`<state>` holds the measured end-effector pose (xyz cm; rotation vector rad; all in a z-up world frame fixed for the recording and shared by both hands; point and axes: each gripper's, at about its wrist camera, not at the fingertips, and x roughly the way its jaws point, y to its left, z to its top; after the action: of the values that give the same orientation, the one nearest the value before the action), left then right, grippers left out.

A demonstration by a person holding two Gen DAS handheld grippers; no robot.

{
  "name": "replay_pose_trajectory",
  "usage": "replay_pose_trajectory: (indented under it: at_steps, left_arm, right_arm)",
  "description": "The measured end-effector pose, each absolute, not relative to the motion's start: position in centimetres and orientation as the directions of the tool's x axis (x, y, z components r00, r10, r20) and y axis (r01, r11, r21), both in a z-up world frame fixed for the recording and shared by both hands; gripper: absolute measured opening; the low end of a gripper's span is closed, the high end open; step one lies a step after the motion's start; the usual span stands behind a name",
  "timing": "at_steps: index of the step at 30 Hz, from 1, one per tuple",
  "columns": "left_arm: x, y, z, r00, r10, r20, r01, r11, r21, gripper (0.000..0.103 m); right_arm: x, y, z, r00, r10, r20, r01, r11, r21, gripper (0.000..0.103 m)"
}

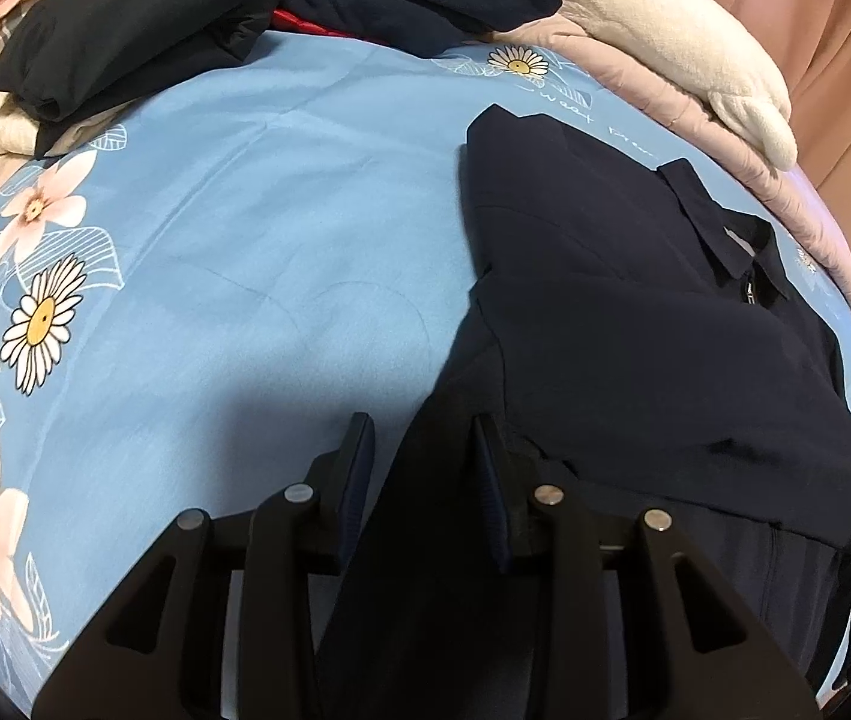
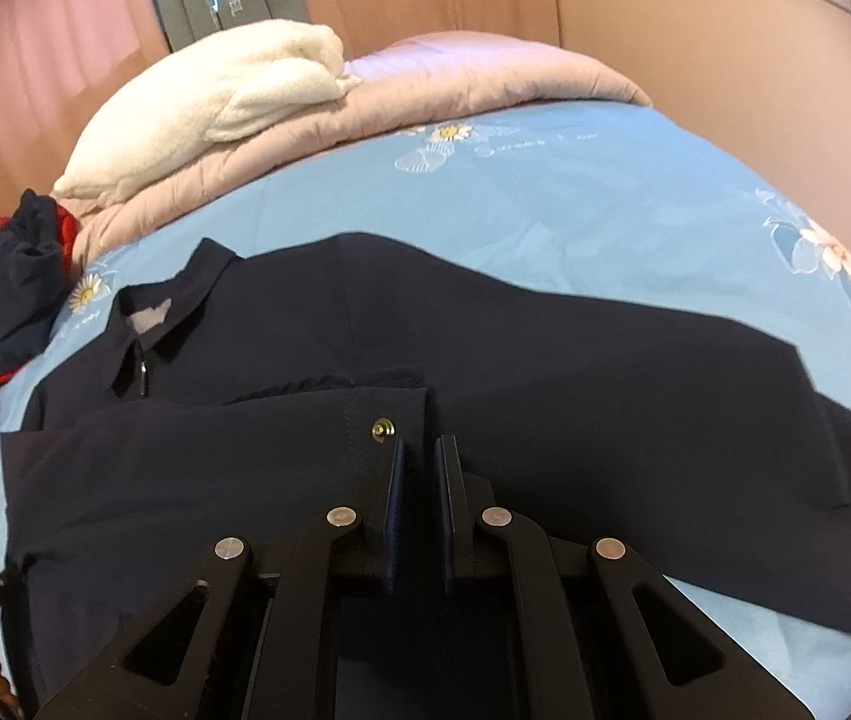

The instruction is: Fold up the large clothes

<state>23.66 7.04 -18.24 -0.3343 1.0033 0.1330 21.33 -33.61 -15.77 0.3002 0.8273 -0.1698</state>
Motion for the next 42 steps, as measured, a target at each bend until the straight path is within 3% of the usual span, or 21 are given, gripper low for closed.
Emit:
replay_pose_trajectory:
  at_steps: [2, 3, 4, 6, 15, 17, 19, 20, 21, 22, 27, 32, 37, 38, 42]
  left_arm:
    - [23.1, 6.8, -18.0, 0.537, -0.042, -0.842, -0.257, 0.943, -0.211, 0.032]
    - [22.9, 6.8, -17.9, 0.540, -0.041, -0.841, -0.253, 0.945, -0.209, 0.032]
    - [22.6, 6.7, -17.7, 0.543, -0.036, -0.839, -0.250, 0.947, -0.203, 0.032]
    - [22.0, 6.7, -17.6, 0.551, -0.031, -0.834, -0.245, 0.949, -0.197, 0.032]
    - [21.0, 7.6, -18.7, 0.525, -0.038, -0.851, -0.269, 0.941, -0.207, 0.034]
    - [21.0, 7.5, -18.6, 0.526, -0.032, -0.850, -0.267, 0.942, -0.201, 0.035]
    - [21.2, 7.6, -18.7, 0.523, -0.029, -0.852, -0.275, 0.940, -0.201, 0.036]
    - [21.3, 7.7, -18.8, 0.519, -0.031, -0.854, -0.285, 0.936, -0.208, 0.036]
    - [21.3, 7.8, -18.9, 0.517, -0.035, -0.855, -0.294, 0.931, -0.216, 0.036]
    - [21.4, 8.0, -18.9, 0.516, -0.043, -0.856, -0.306, 0.923, -0.231, 0.036]
    - [21.4, 8.5, -18.9, 0.514, -0.059, -0.856, -0.321, 0.912, -0.255, 0.036]
    - [21.4, 8.2, -18.9, 0.517, -0.050, -0.854, -0.321, 0.914, -0.248, 0.036]
    - [21.7, 8.1, -19.0, 0.516, -0.043, -0.856, -0.316, 0.919, -0.237, 0.036]
    - [21.7, 8.1, -19.0, 0.515, -0.043, -0.856, -0.315, 0.919, -0.236, 0.036]
    - [21.8, 8.2, -19.1, 0.516, -0.049, -0.855, -0.313, 0.918, -0.242, 0.036]
  right_arm:
    - [20.6, -33.8, -15.3, 0.670, -0.039, -0.741, 0.268, 0.944, 0.193, 0.015]
    - [20.3, -33.9, -15.1, 0.670, -0.040, -0.741, 0.269, 0.944, 0.193, 0.027]
    - [19.8, -34.0, -15.0, 0.670, -0.036, -0.741, 0.268, 0.943, 0.197, 0.048]
    - [19.2, -34.0, -15.0, 0.673, -0.035, -0.739, 0.273, 0.940, 0.204, 0.060]
    - [17.7, -33.5, -18.4, 0.614, 0.030, -0.789, 0.259, 0.936, 0.237, 0.058]
    - [17.6, -33.4, -19.2, 0.598, 0.040, -0.800, 0.260, 0.935, 0.241, 0.045]
    - [17.9, -32.9, -19.7, 0.588, 0.072, -0.806, 0.233, 0.939, 0.254, 0.023]
    - [18.0, -32.6, -19.7, 0.592, 0.079, -0.802, 0.215, 0.944, 0.252, 0.018]
    - [18.0, -32.4, -19.5, 0.599, 0.079, -0.797, 0.206, 0.947, 0.248, 0.004]
    - [18.0, -32.1, -19.2, 0.613, 0.057, -0.788, 0.206, 0.951, 0.229, 0.000]
    - [17.1, -32.9, -17.0, 0.672, -0.028, -0.740, 0.254, 0.947, 0.195, 0.000]
    - [16.7, -34.6, -17.5, 0.664, -0.002, -0.748, 0.274, 0.931, 0.241, 0.000]
    - [16.8, -35.2, -19.0, 0.648, 0.110, -0.754, 0.263, 0.896, 0.357, 0.003]
    - [16.8, -35.1, -19.1, 0.648, 0.122, -0.752, 0.257, 0.894, 0.366, 0.006]
    - [17.2, -34.1, -19.2, 0.649, 0.169, -0.742, 0.233, 0.884, 0.405, 0.047]
